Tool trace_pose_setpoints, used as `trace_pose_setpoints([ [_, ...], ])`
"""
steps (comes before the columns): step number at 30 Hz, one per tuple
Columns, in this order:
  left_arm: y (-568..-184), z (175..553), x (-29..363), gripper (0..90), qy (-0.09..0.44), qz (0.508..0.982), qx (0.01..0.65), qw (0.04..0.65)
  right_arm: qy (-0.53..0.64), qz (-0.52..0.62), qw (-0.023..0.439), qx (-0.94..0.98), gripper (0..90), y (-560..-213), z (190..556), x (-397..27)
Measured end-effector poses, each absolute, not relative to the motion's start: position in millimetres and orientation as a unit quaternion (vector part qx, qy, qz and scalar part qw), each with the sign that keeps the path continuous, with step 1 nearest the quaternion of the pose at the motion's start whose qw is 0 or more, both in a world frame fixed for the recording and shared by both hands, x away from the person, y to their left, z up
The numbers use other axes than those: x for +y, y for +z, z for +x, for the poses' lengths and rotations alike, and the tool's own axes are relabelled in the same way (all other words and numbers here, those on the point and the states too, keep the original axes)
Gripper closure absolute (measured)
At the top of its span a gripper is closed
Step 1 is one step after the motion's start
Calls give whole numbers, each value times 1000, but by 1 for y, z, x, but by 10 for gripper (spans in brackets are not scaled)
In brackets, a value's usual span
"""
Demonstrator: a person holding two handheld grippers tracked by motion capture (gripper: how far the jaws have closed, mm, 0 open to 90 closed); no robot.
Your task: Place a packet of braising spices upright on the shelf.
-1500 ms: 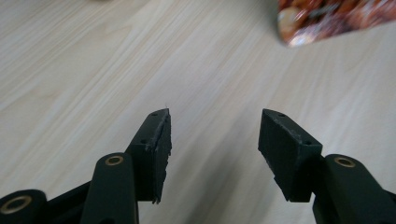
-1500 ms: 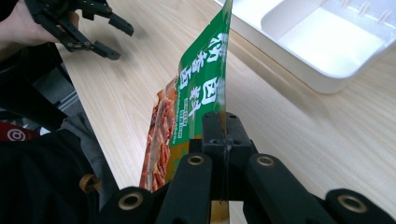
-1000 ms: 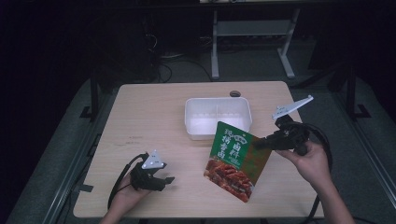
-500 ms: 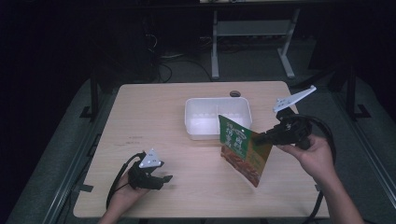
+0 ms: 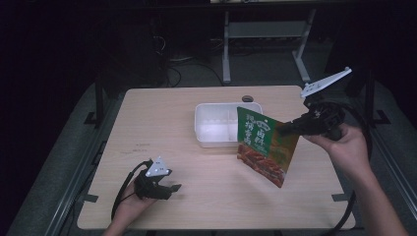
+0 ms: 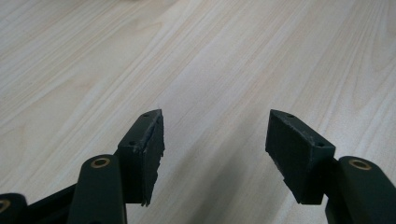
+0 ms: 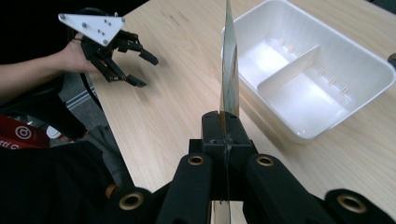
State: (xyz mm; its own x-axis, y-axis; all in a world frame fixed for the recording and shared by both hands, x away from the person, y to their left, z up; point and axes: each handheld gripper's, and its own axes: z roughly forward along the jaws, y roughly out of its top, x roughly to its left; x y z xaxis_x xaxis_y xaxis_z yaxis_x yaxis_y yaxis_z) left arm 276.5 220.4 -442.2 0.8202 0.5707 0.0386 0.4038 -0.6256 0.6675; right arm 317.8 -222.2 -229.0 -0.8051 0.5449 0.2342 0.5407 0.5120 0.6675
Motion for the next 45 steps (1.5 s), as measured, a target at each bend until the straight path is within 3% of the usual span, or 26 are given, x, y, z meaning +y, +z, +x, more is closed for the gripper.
trace_pose_setpoints([
  [33, -442, 277, 223, 358, 122, 891, 274, 341, 367, 362, 58, 855, 899, -181, 374, -208],
  [45, -442, 278, 225, 355, 121, 890, 276, 343, 375, 381, 71, 842, 900, -185, 403, -197],
])
